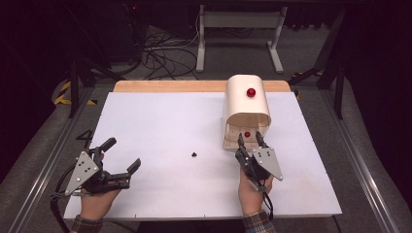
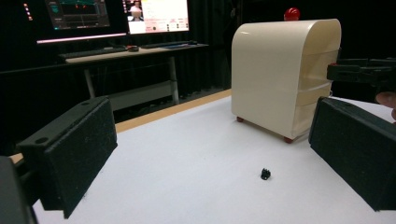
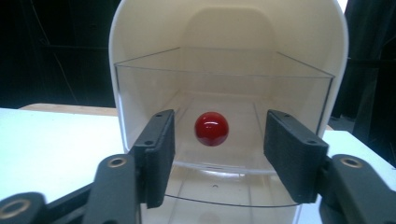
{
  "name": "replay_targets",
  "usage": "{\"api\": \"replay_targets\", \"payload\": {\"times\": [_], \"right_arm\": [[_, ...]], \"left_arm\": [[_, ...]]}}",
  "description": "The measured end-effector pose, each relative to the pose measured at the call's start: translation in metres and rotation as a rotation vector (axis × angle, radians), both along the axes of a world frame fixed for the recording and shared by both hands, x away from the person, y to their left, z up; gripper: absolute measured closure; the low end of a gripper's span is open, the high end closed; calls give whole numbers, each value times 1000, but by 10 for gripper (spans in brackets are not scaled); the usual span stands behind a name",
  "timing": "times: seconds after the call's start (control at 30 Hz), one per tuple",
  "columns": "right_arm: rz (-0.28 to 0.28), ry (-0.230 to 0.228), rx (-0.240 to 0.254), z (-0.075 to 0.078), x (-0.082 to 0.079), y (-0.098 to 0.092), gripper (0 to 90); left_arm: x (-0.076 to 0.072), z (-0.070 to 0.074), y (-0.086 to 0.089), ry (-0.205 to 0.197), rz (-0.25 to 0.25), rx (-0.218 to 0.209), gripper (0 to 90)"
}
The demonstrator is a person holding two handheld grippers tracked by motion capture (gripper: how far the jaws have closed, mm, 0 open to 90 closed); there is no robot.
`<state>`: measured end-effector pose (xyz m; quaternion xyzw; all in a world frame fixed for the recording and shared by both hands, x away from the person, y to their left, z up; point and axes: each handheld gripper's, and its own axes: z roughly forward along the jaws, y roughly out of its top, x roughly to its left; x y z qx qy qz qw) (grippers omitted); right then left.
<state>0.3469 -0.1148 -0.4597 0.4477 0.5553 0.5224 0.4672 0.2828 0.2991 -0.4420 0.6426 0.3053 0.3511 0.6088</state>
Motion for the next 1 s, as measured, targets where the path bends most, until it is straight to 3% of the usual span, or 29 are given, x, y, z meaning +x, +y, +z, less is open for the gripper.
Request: {"api": "replay_targets", "payload": {"times": [0.77, 1.0], "right_arm": [[-30, -3, -2, -3, -1, 7, 726], [-24, -4, -7, -2, -1, 6, 740]], "left_arm": [[0, 0, 3, 1, 5, -5, 21], [0, -1, 3, 4, 4, -10, 22]]}}
